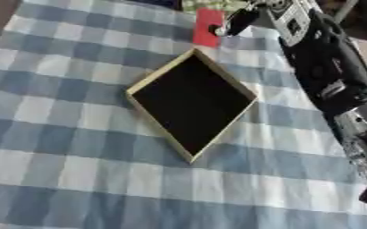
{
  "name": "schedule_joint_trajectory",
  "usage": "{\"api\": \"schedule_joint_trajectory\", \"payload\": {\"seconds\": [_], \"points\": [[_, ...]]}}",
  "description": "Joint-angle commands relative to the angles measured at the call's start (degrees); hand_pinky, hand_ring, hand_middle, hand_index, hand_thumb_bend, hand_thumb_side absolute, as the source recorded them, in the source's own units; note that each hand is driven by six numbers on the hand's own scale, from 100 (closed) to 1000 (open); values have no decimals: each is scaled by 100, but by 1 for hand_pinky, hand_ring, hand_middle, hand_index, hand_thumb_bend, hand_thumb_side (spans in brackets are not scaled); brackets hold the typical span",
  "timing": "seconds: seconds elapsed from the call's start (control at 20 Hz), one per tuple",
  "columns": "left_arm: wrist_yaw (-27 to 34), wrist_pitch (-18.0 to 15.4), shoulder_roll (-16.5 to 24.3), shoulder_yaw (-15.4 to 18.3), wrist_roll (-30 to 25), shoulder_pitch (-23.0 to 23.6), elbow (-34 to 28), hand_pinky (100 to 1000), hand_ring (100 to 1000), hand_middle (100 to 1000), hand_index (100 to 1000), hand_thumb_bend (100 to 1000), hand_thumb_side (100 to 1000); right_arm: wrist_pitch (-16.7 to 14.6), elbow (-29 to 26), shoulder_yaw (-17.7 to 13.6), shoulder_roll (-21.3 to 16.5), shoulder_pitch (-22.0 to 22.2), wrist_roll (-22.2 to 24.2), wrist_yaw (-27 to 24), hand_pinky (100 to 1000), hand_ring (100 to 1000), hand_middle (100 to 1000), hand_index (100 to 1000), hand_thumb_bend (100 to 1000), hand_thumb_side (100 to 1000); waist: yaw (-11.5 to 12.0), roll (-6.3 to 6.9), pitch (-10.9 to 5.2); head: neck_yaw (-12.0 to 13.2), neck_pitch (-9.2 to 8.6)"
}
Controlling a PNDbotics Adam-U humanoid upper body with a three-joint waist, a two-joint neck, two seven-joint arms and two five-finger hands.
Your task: Pick up objects on the table and place them in the box.
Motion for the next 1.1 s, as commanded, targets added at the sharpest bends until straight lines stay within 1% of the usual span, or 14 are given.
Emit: {"api": "schedule_joint_trajectory", "payload": {"seconds": [0.05, 0.2, 0.3, 0.45, 0.55, 0.6, 0.65, 0.9, 1.0, 1.1], "points": [[-38, 19, 67, 34, -8, -55, -81, 807, 866, 814, 749, 121, 813, 100, -88, -88, -222, -148, -89, 43, 955, 973, 918, 963, 283, 168, 23, 33, -86, -15, -114], [-44, 27, 53, 30, -15, -50, -81, 807, 866, 814, 746, 121, 815, 194, -70, -128, -232, -162, -165, 16, 961, 978, 924, 965, 289, 178, 48, 15, -60, -16, -151], [-49, 31, 51, 29, -14, -50, -81, 807, 866, 814, 746, 122, 815, 242, -55, -120, -259, -171, -195, 85, 977, 988, 940, 967, 307, 198, 51, -2, -42, -12, -172], [-45, 29, 40, 21, -18, -79, -81, 807, 865, 813, 745, 121, 816, 298, 16, -133, -248, -177, -209, 204, 977, 989, 937, 967, 308, 219, 64, -28, -9, -12, -210], [-47, 30, 33, 19, -22, -86, -81, 807, 865, 813, 744, 121, 817, 322, 70, -152, -241, -181, -197, 237, 973, 987, 934, 968, 301, 224, 81, -40, 20, -27, -245], [-49, 31, 31, 20, -21, -87, -81, 807, 865, 813, 744, 121, 817, 334, 91, -164, -238, -186, -193, 239, 973, 987, 933, 968, 278, 219, 87, -44, 30, -37, -261], [-50, 30, 27, 19, -20, -94, -81, 807, 865, 813, 744, 122, 818, 355, 116, -176, -240, -194, -191, 248, 975, 987, 934, 968, 301, 228, 96, -49, 45, -61, -283], [-59, 36, 4, 7, -31, -92, -81, 808, 865, 812, 741, 121, 820, 417, 208, -238, -256, -216, -215, 292, 973, 988, 937, 969, 295, 235, 131, -74, 98, -129, -391], [-66, 45, -11, 11, -27, -83, -81, 808, 864, 812, 740, 121, 822, 414, 234, -245, -255, -223, -185, 259, 970, 988, 936, 970, 283, 255, 128, -85, 117, -136, -415], [-72, 54, -20, 7, -28, -85, -81, 808, 864, 812, 740, 121, 822, 419, 251, -246, -259, -229, -147, 225, 972, 989, 936, 970, 285, 255, 129, -97, 134, -145, -426]]}}
